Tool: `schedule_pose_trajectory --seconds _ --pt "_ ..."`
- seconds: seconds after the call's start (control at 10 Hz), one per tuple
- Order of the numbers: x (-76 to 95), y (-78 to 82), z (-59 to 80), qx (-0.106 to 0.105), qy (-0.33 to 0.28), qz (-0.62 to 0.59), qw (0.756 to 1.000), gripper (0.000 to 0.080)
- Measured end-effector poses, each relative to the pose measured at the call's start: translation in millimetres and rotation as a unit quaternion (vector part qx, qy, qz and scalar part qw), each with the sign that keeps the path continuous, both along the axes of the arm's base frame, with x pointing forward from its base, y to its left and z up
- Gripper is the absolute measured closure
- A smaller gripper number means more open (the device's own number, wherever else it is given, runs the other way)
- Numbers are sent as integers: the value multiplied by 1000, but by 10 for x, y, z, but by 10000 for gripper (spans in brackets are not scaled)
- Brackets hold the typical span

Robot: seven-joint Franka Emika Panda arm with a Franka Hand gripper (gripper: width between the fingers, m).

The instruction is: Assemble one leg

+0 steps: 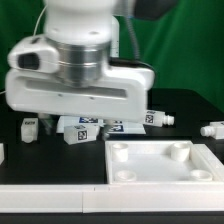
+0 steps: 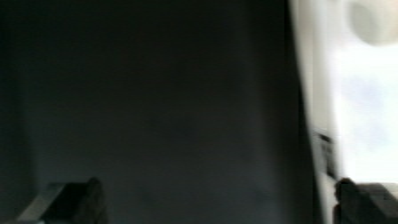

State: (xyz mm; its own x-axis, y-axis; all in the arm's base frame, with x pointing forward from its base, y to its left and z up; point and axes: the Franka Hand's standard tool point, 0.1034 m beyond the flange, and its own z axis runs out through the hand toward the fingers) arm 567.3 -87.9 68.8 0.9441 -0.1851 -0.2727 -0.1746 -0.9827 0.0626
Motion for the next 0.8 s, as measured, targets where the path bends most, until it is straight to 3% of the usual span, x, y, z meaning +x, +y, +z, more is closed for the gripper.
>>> schedule_pose_trajectory --seconds 0.1,0.6,0.8 --pt "-64 -106 8 0 13 -13 1000 151" --pt "-72 -71 -16 -4 13 -32 999 151" --pt "-310 -101 -50 -19 35 -178 983 151"
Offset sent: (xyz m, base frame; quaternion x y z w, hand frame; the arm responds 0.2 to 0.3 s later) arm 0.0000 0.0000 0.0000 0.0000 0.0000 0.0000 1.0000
